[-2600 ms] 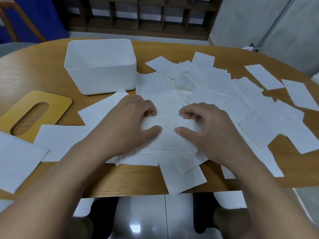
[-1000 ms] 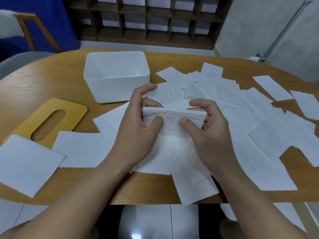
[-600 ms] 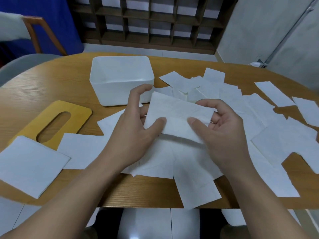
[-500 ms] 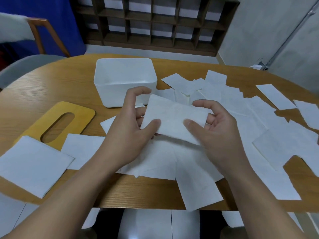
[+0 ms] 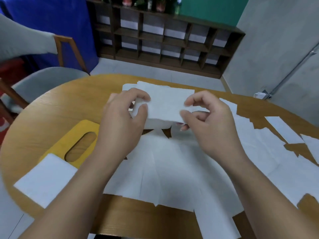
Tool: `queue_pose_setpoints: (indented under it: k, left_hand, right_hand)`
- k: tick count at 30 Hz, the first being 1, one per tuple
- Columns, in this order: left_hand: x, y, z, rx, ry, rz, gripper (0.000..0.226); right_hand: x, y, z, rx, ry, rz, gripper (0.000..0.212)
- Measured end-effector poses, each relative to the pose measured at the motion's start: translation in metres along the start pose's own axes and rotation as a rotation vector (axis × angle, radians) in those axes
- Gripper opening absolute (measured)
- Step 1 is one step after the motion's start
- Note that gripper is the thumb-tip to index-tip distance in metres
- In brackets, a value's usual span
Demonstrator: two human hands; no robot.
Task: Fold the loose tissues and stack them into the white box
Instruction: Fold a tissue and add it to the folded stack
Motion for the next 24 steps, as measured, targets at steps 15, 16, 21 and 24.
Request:
queue_pose_setpoints:
  k: [15,16,21,24]
  left_hand:
    - [0.017,0.056,0.071,-0.079,0.389,0.639,0.030]
    - [0.019,0.057,0.078,-0.090,0.451,0.680,0.029]
    - [0.029,0.067,0.095,-0.111,0.699,0.834,0.023]
    - [0.031,0.071,0.096,-0.124,0.760,0.834,0.021]
  right_hand:
    - [0.070,0.033,0.116,-0.221,0.189,-0.973,0.018]
    - [0.072,0.035,0.118,-0.231,0.185,-1.001,0.020]
    - [0.084,0.030,0.126,-0.253,0.192,-1.085,0.028]
    - [0.087,0.027,0.129,-0.244,0.231,-1.110,0.029]
Point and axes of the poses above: each hand's wrist, its own z-axis towards the middle knuckle, its own x-axis out of the palm, y = z × x, the point moved 3 cm from there along z, towards the middle knuckle, and after that the axes turned 14 degrees about x, right-handed, at the moved point
